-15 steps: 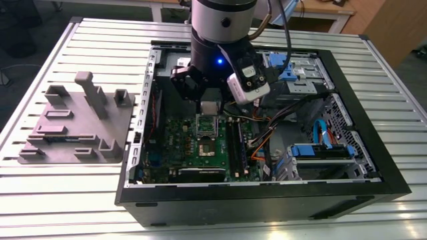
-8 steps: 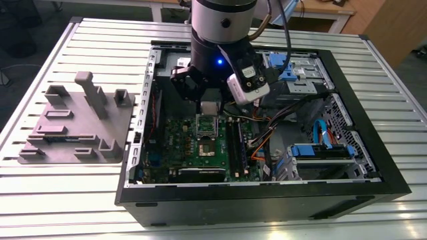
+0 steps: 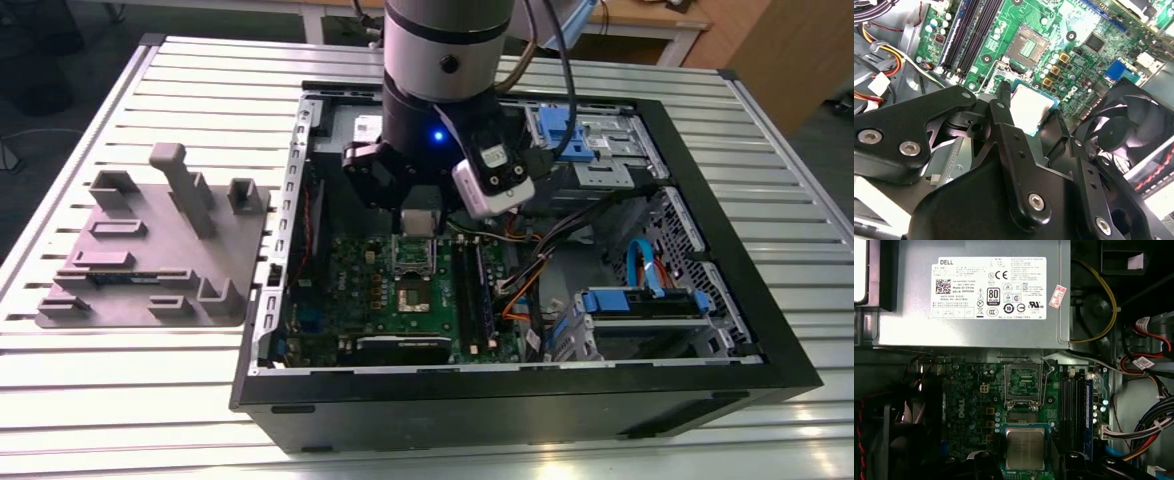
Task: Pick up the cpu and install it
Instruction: 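Place the cpu into insertion slot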
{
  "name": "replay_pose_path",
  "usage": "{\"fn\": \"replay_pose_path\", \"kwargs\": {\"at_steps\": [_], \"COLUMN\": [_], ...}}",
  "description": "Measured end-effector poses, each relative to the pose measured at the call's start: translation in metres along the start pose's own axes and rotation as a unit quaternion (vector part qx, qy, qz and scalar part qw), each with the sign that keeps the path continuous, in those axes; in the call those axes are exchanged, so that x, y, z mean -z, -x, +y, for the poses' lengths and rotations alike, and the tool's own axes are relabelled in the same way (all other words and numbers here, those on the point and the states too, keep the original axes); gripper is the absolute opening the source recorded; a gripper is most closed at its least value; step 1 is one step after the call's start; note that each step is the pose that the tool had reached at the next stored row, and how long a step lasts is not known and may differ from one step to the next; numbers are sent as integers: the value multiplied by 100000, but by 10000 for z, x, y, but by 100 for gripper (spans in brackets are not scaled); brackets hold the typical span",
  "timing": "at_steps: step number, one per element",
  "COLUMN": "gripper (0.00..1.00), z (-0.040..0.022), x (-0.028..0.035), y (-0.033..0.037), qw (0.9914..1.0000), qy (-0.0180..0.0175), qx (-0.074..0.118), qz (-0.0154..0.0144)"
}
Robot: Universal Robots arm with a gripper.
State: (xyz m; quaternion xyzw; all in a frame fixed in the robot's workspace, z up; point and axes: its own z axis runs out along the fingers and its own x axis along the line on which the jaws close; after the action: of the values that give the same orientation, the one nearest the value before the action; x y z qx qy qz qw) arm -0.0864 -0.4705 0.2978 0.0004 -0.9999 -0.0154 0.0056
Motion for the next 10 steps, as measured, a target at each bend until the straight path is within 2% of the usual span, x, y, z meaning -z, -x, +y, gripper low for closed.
{"fn": "replay_pose_path", "kwargs": {"at_steps": [10], "gripper": [47], "z": [-3], "x": [-181], "y": [9], "qw": [99995], "qy": [12], "qx": [-1018], "qz": [-14]}}
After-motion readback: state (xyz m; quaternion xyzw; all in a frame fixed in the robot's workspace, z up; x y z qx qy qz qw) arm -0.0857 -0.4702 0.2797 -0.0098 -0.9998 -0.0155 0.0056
